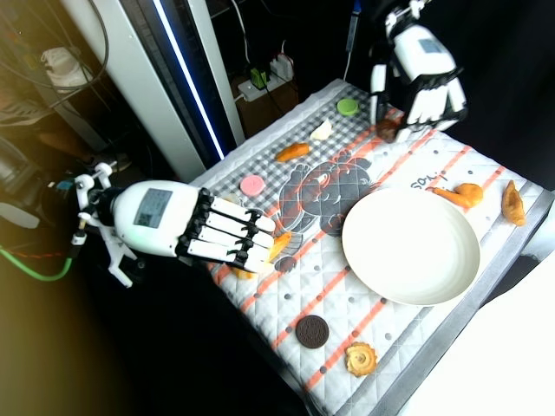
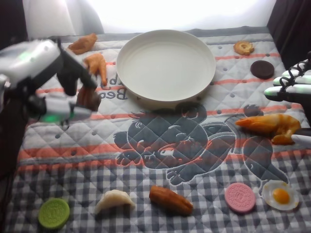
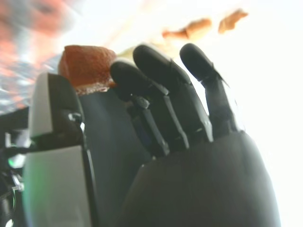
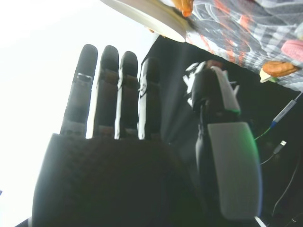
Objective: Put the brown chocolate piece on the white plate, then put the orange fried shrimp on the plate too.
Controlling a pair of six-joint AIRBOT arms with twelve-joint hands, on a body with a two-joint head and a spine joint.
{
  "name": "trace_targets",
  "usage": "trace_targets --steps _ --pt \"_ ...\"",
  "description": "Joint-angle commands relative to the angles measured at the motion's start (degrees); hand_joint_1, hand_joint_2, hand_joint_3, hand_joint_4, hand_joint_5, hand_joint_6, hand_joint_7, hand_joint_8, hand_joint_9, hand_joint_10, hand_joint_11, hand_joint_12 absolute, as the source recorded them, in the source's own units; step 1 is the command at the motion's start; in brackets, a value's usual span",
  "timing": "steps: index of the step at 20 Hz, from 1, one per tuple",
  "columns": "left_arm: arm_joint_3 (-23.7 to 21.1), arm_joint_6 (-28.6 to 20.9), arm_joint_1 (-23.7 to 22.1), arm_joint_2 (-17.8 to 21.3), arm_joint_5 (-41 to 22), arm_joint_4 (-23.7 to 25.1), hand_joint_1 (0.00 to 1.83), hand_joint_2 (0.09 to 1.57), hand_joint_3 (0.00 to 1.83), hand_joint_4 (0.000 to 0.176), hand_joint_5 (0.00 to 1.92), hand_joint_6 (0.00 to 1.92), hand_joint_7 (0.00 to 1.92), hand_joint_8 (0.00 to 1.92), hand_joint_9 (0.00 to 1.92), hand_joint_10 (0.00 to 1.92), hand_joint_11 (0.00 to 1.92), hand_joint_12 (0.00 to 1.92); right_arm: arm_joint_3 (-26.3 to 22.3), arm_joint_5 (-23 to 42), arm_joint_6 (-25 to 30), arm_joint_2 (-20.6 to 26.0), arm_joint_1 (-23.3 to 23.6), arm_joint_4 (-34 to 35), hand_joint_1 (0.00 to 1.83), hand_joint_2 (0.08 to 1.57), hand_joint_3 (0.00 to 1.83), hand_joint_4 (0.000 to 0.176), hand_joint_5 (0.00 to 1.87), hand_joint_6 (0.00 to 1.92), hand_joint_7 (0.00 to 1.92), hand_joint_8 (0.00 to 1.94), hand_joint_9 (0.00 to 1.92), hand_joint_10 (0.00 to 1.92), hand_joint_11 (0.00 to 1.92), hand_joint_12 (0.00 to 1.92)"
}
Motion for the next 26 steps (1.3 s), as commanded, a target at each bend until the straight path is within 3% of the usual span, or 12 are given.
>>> trace_targets --steps 1,3,5,8,9,10,11,13,15,19,22,26 --pt "1.3 -0.2 -2.5 -1.5 -3.9 2.7 1.28 1.06 0.00 0.000 1.22 0.32 1.06 1.09 0.82 0.91 0.19 1.45 0.3 6.9 0.3 0.1 0.3 0.8 0.66 1.26 0.00 0.019 0.50 0.00 0.47 0.00 0.43 0.00 0.16 0.62" --pt "7.1 -0.2 -9.6 -6.4 2.2 3.7 1.26 1.04 0.00 0.000 1.17 0.54 1.15 0.83 1.06 0.18 0.36 0.87 0.6 6.9 0.3 -0.2 0.3 0.8 0.72 1.25 0.00 0.052 0.49 0.00 0.47 0.00 0.42 0.00 0.14 0.63" --pt "13.4 -0.2 -14.0 -12.0 7.4 2.4 1.25 1.05 0.00 0.000 1.19 0.52 1.09 0.92 1.10 0.08 0.30 1.04 0.8 7.2 0.3 -0.6 0.4 0.9 0.71 1.25 0.00 0.055 0.49 0.00 0.48 0.00 0.43 0.00 0.15 0.63" --pt "20.5 -0.1 -15.3 -17.4 13.0 -1.4 1.27 1.06 0.00 0.000 1.20 0.41 1.08 1.00 1.18 0.15 0.25 1.33 1.4 7.2 0.3 -1.6 1.3 0.7 0.67 1.26 0.00 0.057 0.49 0.00 0.48 0.00 0.43 0.00 0.16 0.63" --pt "22.9 -0.1 -15.3 -19.1 14.6 -3.1 1.27 1.07 0.00 0.000 1.18 0.42 1.05 1.09 0.90 0.74 0.20 1.46 1.7 7.2 0.3 -2.0 1.7 0.6 0.70 1.24 0.00 0.037 0.52 0.01 0.48 0.00 0.43 0.00 0.15 0.62" --pt "23.9 -0.1 -15.3 -19.8 15.3 -3.8 1.08 0.94 0.00 0.019 0.98 0.13 0.88 0.55 0.78 0.68 0.11 1.32 1.7 7.2 0.3 -2.1 1.9 0.6 0.71 1.25 0.00 0.036 0.51 0.01 0.48 0.00 0.42 0.00 0.14 0.62" --pt "24.5 -0.1 -15.2 -20.2 15.6 -4.4 0.93 0.91 0.00 0.093 0.75 0.02 0.73 0.20 0.64 0.47 0.02 1.20 1.7 7.2 0.3 -2.2 2.1 0.6 0.72 1.25 0.00 0.035 0.51 0.00 0.48 0.00 0.42 0.00 0.14 0.62" --pt "24.6 -0.1 -15.1 -20.2 15.7 -5.6 0.79 0.91 0.00 0.167 0.41 0.00 0.46 0.01 0.48 0.10 0.00 0.95 1.7 7.2 0.3 -2.3 2.2 0.5 0.65 1.26 0.00 0.041 0.50 0.00 0.48 0.00 0.42 0.00 0.13 0.63" --pt "22.9 -0.1 -14.4 -19.2 13.9 -5.6 0.79 0.86 0.00 0.176 0.02 0.00 0.08 0.00 0.24 0.00 0.00 0.57 1.8 7.2 0.3 -2.4 2.2 0.6 0.63 1.26 0.00 0.046 0.48 0.00 0.46 0.00 0.40 0.00 0.13 0.64" --pt "12.7 -9.0 -10.5 -12.0 4.3 3.5 0.76 0.85 0.00 0.176 0.00 0.00 0.00 0.00 0.08 0.00 0.00 0.42 2.8 6.8 0.3 -3.4 3.3 1.0 0.73 1.19 0.00 0.032 0.50 0.00 0.48 0.00 0.42 0.00 0.13 0.59" --pt "5.4 -18.7 -5.6 -5.9 -3.1 11.0 0.80 0.80 0.00 0.176 0.00 0.00 0.00 0.00 0.02 0.00 0.00 0.44 4.2 4.2 0.3 -5.0 4.2 1.9 0.78 1.13 0.00 0.065 0.53 0.00 0.51 0.00 0.45 0.00 0.13 0.64" --pt "-3.6 -19.0 0.0 0.6 -12.7 15.5 0.78 0.79 0.00 0.176 0.00 0.00 0.00 0.00 0.07 0.01 0.00 0.55 6.7 -1.2 0.3 -7.6 5.6 2.8 0.73 1.07 0.00 0.056 0.54 0.00 0.51 0.00 0.43 0.00 0.03 0.82"
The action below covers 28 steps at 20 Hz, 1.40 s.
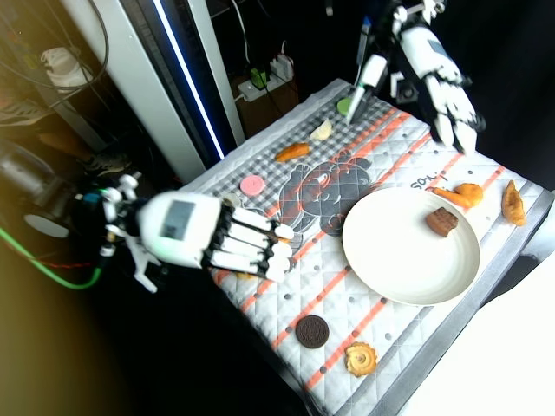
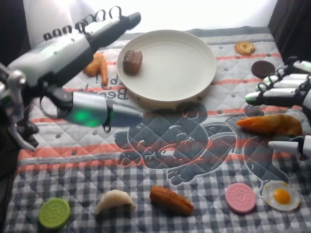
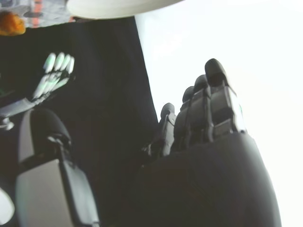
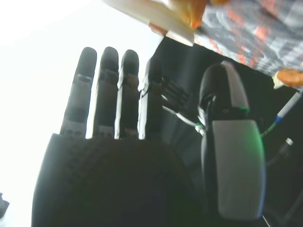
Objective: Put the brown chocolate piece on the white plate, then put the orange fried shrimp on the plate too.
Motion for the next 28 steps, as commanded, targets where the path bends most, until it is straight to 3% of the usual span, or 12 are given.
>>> trace_targets --steps 1,5,6,8,9,10,12,16,21,24,26,28 --pt "-0.6 -0.3 0.0 0.8 -10.5 1.3 0.80 0.78 0.00 0.176 0.00 0.00 0.01 0.00 0.07 0.00 0.00 0.65 0.7 4.9 0.1 -0.1 0.8 1.2 0.77 1.06 0.00 0.031 0.57 0.00 0.55 0.00 0.48 0.00 0.13 0.70" --pt "-1.1 -0.3 -0.1 0.3 -10.4 2.2 0.84 0.79 0.00 0.176 0.00 0.00 0.04 0.01 0.10 0.01 0.00 0.55 2.1 2.8 0.1 -0.9 0.6 3.0 0.90 1.04 0.00 0.054 0.65 0.00 0.66 0.00 0.66 0.01 0.37 0.78" --pt "-1.1 -0.3 0.0 0.2 -10.4 2.2 0.80 0.79 0.00 0.176 0.00 0.00 0.04 0.00 0.12 0.01 0.00 0.63 2.2 2.7 0.1 -1.0 0.6 3.0 0.88 1.05 0.00 0.022 0.69 0.00 0.73 0.00 0.76 0.02 0.41 0.90" --pt "-1.1 -0.3 0.1 0.1 -10.3 2.0 0.77 0.80 0.00 0.176 0.00 0.00 0.06 0.00 0.15 0.01 0.00 0.66 2.4 2.5 0.1 -1.3 0.9 3.0 1.00 1.08 0.00 0.000 0.82 0.01 0.92 0.03 0.95 0.08 0.47 1.20" --pt "-1.1 -0.3 0.1 0.1 -10.3 2.0 0.77 0.80 0.00 0.176 0.00 0.00 0.06 0.00 0.15 0.01 0.00 0.67 2.4 2.4 0.1 -1.4 0.9 3.0 1.20 1.13 0.00 0.000 0.89 0.72 1.03 0.83 1.07 0.16 0.58 1.30" --pt "-1.1 -0.3 0.1 0.1 -10.3 1.9 0.78 0.80 0.00 0.176 0.00 0.00 0.05 0.01 0.15 0.00 0.00 0.61 2.5 2.4 0.1 -1.5 0.9 3.0 1.25 1.13 0.00 0.000 0.87 0.91 1.06 1.00 1.15 0.36 0.77 1.42" --pt "-1.1 -0.3 0.2 0.1 -10.8 1.7 0.78 0.80 0.00 0.176 0.00 0.00 0.06 0.01 0.14 0.00 0.00 0.59 2.5 2.2 0.1 -1.7 0.9 3.0 1.27 1.10 0.00 0.000 0.94 0.84 1.08 1.02 1.07 0.85 0.88 1.48" --pt "-1.1 -0.3 0.7 0.1 -11.0 0.8 0.75 0.83 0.00 0.176 0.00 0.00 0.05 0.00 0.11 0.00 0.00 0.43 2.8 1.8 0.1 -2.0 0.9 2.9 1.25 1.12 0.00 0.000 0.94 0.87 1.03 1.12 0.91 1.19 0.78 1.60" --pt "-1.1 -0.3 1.7 0.2 -11.9 -0.3 0.74 0.83 0.00 0.176 0.00 0.00 0.01 0.00 0.11 0.00 0.00 0.31 2.9 1.9 0.1 -2.1 2.2 1.8 1.38 1.06 0.00 0.000 0.95 0.99 1.15 0.63 1.08 1.01 0.89 1.18" --pt "-1.6 -0.3 2.7 0.7 -13.2 -1.0 0.78 0.82 0.00 0.176 0.00 0.00 0.05 0.00 0.18 0.01 0.00 0.61 3.2 2.5 0.1 -2.1 4.7 0.8 1.39 1.06 0.00 0.000 0.93 1.04 1.17 0.56 1.07 1.03 0.91 1.31" --pt "-2.0 -0.3 3.4 1.0 -14.4 -1.6 0.88 0.78 0.00 0.176 0.00 0.00 0.06 0.00 0.18 0.00 0.00 0.68 4.3 2.6 0.1 -2.7 8.1 0.0 1.39 1.07 0.00 0.000 0.95 0.99 1.17 0.69 1.00 1.02 0.53 1.14" --pt "-2.2 -0.3 3.8 1.1 -15.0 -1.9 0.89 0.79 0.00 0.176 0.00 0.00 0.06 0.00 0.17 0.00 0.00 0.69 5.5 2.6 0.1 -3.7 10.6 -0.6 1.38 1.07 0.00 0.000 0.93 1.06 1.17 0.57 1.01 1.08 0.69 1.25"
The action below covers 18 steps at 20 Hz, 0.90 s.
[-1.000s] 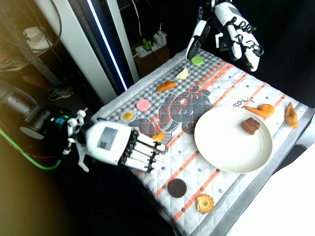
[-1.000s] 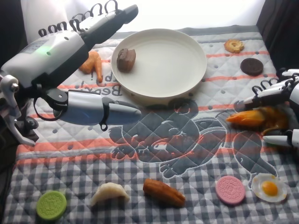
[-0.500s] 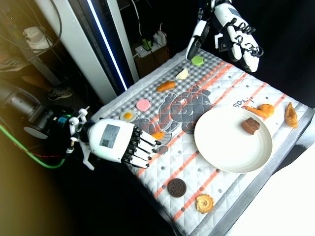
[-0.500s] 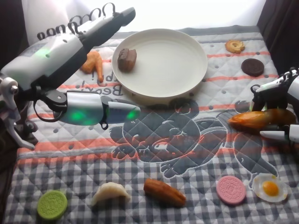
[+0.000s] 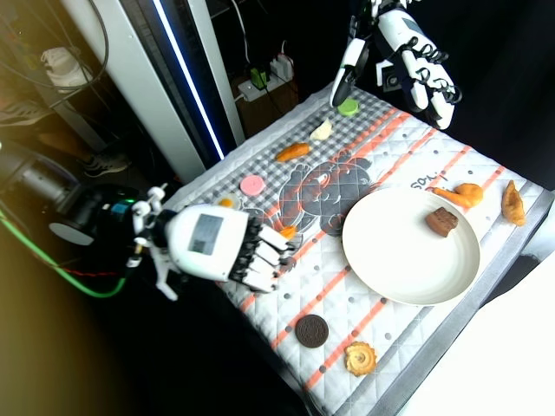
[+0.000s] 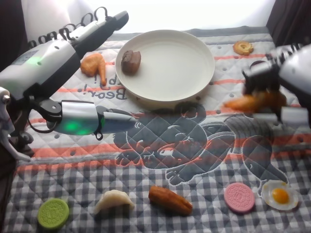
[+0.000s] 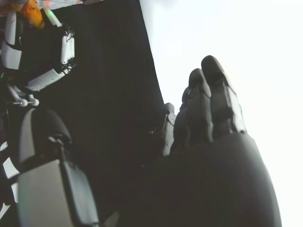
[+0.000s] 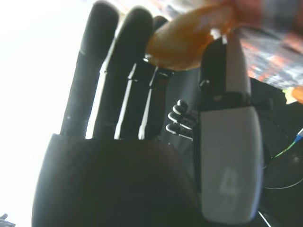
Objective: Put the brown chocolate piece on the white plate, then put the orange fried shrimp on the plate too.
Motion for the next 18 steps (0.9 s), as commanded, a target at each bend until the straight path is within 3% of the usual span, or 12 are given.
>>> trace_targets --steps 1,3,6,9,10,11,12,13,14,15,17,18 --pt "-0.2 -0.3 -0.3 0.5 -7.5 1.6 0.87 0.81 0.00 0.176 0.00 0.00 0.06 0.00 0.17 0.00 0.00 0.69 0.9 7.1 -0.1 -0.2 2.1 0.3 1.39 1.07 0.00 0.000 0.95 1.04 1.16 0.57 1.05 1.04 0.79 1.23" --pt "-0.3 -0.3 0.1 0.7 -7.9 1.5 0.79 0.83 0.01 0.176 0.00 0.00 0.06 0.00 0.14 0.01 0.00 0.60 2.9 6.5 -0.1 -2.2 6.2 -0.8 1.39 1.05 0.00 0.000 0.96 1.01 1.21 0.50 1.10 0.98 0.85 1.25" --pt "-0.3 -0.3 0.3 0.8 -8.5 0.9 0.78 0.83 0.00 0.173 0.01 0.00 0.07 0.00 0.15 0.00 0.00 0.53 6.5 1.9 -1.4 -6.6 12.9 -2.6 1.38 1.08 0.00 0.000 0.93 1.16 1.17 0.54 0.99 1.00 0.69 1.18" --pt "-0.3 -0.3 0.3 0.7 -9.0 0.7 0.79 0.83 0.00 0.155 0.03 0.00 0.07 0.00 0.16 0.00 0.00 0.74 11.2 -6.0 -2.5 -12.7 18.6 -5.7 1.27 1.07 0.00 0.000 0.93 1.04 1.23 0.63 1.26 0.66 1.11 1.14" --pt "-0.2 -0.3 0.3 0.6 -9.0 0.7 0.77 0.84 0.00 0.154 0.03 0.00 0.07 0.00 0.15 0.00 0.00 0.75 11.8 -6.6 -2.8 -13.7 19.1 -5.9 1.06 1.15 0.00 0.031 0.87 1.15 1.00 0.51 1.03 0.64 0.84 1.27" --pt "-0.1 -0.3 0.2 0.5 -9.0 0.7 0.76 0.83 0.00 0.156 0.03 0.00 0.06 0.00 0.14 0.00 0.00 0.75 12.1 -7.2 -2.9 -14.2 19.6 -6.0 0.83 1.06 0.00 0.015 0.52 0.52 0.69 0.29 0.69 0.45 0.53 1.25" --pt "0.0 -0.3 0.0 0.3 -9.1 0.7 0.76 0.84 0.00 0.160 0.02 0.00 0.07 0.00 0.15 0.00 0.00 0.75 12.2 -7.4 -3.0 -14.4 19.9 -6.3 0.63 0.99 0.00 0.044 0.32 0.18 0.47 0.10 0.44 0.26 0.16 1.29" --pt "0.0 -0.3 0.0 0.3 -9.5 0.6 0.77 0.84 0.00 0.169 0.01 0.00 0.07 0.00 0.15 0.00 0.00 0.80 12.2 -7.4 -3.0 -14.3 20.0 -6.4 0.49 0.92 0.00 0.068 0.06 0.04 0.14 0.03 0.16 0.08 0.03 0.77" --pt "-0.1 -0.4 0.0 0.3 -9.8 0.6 0.77 0.83 0.00 0.175 0.01 0.00 0.07 0.00 0.17 0.01 0.00 0.88 11.9 -7.4 -3.0 -14.3 20.0 -6.4 0.41 0.88 0.00 0.091 0.01 0.01 0.03 0.01 0.03 0.02 0.01 0.22" --pt "0.0 -1.8 0.0 0.4 -10.4 0.7 0.78 0.83 0.00 0.163 0.02 0.00 0.06 0.00 0.16 0.00 0.00 0.82 11.3 -7.4 -3.0 -13.8 20.0 -6.4 0.39 0.86 0.00 0.117 0.00 0.00 0.00 0.00 0.01 0.00 0.00 0.11" --pt "0.5 -7.0 0.4 0.9 -11.8 2.0 0.80 0.82 0.00 0.155 0.02 0.00 0.06 0.00 0.13 0.00 0.00 0.64 9.3 -7.0 -3.2 -11.1 20.0 -6.4 0.43 0.83 0.00 0.157 0.00 0.00 0.00 0.00 0.00 0.00 0.00 0.24" --pt "0.8 -9.6 0.7 1.7 -12.6 2.5 0.80 0.81 0.00 0.166 0.00 0.00 0.05 0.00 0.11 0.00 0.00 0.57 7.8 -6.3 -3.2 -9.2 19.8 -7.4 0.44 0.81 0.00 0.172 0.00 0.00 0.00 0.00 0.02 0.01 0.00 0.77"
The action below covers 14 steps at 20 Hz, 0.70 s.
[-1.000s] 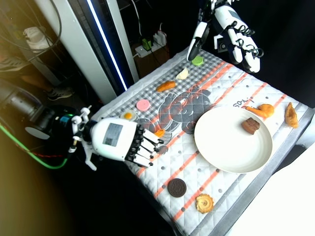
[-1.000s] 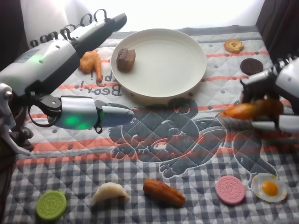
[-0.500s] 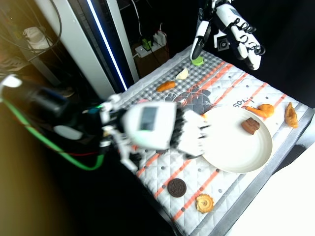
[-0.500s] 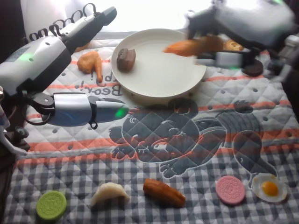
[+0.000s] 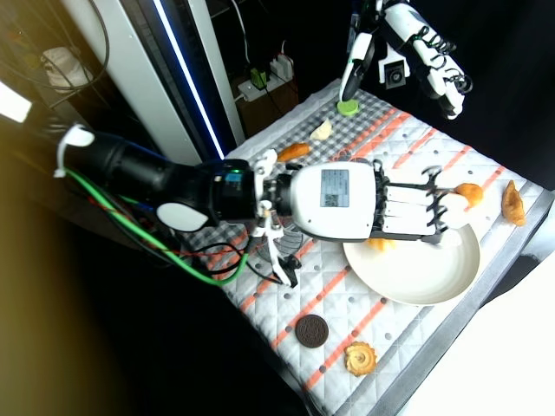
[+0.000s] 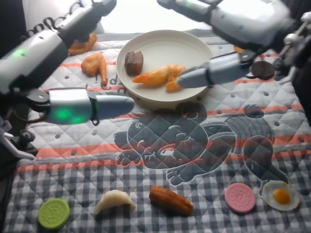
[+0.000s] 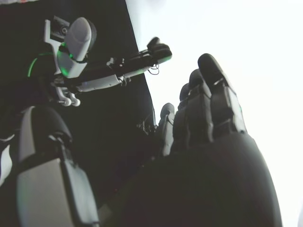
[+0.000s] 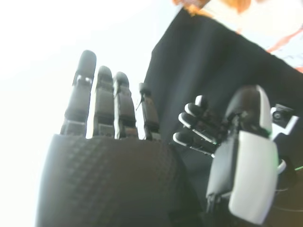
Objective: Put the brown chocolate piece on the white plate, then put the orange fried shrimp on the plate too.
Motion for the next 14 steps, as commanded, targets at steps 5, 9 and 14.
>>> trace_targets --steps 5,9,14 --pt "-1.2 -1.9 -0.4 4.9 -11.9 3.4 0.92 0.77 0.00 0.125 0.01 0.00 0.03 0.00 0.09 0.01 0.00 0.60 -9.2 19.2 -0.1 11.6 -8.8 2.0 0.45 0.83 0.00 0.176 0.00 0.00 0.00 0.00 0.00 0.00 0.00 0.06" --pt "-0.7 -13.7 2.7 5.5 -15.4 4.7 0.97 0.81 0.01 0.167 0.00 0.00 0.01 0.00 0.01 0.00 0.00 0.10 -17.2 36.1 0.3 18.2 -24.1 9.8 0.52 0.83 0.00 0.176 0.00 0.00 0.00 0.00 0.00 0.00 0.00 0.00" --pt "3.2 -36.0 10.0 4.9 -24.9 4.7 1.02 0.80 0.00 0.176 0.00 0.00 0.00 0.00 0.00 0.00 0.00 0.00 -21.6 50.5 1.4 20.8 -36.1 16.7 0.60 0.83 0.00 0.175 0.02 0.01 0.02 0.01 0.02 0.01 0.00 0.00"
